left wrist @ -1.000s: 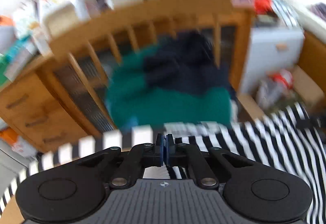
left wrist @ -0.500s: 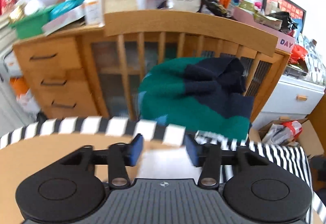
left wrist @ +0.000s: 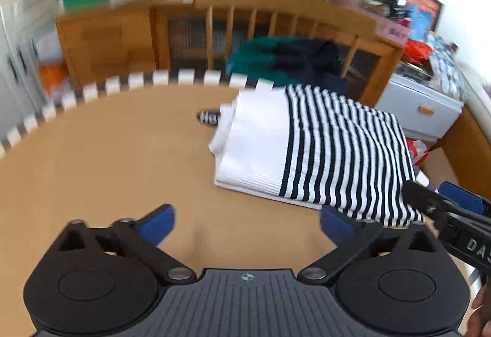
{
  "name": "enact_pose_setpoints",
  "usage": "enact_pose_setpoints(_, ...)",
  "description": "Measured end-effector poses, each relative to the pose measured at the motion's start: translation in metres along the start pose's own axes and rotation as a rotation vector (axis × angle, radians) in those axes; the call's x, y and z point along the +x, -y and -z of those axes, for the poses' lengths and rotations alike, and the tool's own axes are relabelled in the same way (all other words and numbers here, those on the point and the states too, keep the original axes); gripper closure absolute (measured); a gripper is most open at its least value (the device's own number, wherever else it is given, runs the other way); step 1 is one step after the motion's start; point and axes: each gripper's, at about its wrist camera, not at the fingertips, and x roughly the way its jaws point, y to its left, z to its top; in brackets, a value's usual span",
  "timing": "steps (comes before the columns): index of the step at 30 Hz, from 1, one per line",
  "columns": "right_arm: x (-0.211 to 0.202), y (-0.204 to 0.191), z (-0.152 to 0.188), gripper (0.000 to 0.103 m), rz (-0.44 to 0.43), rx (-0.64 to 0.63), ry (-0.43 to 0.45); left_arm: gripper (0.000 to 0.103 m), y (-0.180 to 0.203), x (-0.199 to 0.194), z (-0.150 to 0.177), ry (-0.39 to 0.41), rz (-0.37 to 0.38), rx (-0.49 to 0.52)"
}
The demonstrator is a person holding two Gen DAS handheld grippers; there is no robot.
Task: Fold clothes
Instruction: 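Open both grippers and withdraw them from the folded sweater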
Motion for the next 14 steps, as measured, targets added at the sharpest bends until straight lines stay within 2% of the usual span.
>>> enact_pose_setpoints(3,-0.011,-0.005,0.004,0.009,0.011,0.02,-0.018,0.0,0.009,-0.018,0.006,0.031,-0.035,0.096)
enact_pose_setpoints(5,-0.017,-0.008,0.006,0.008,0.024,0.029,-0.028,0.0,0.01,-0.027,0.009,0.045,-0.034,0.111)
enact_pose_setpoints(14,-0.028,-0.007,0.01,0.006,0.04,0.059,-0.05,0.0,0.001,-0.035,0.013,0.035,0.047,0.027)
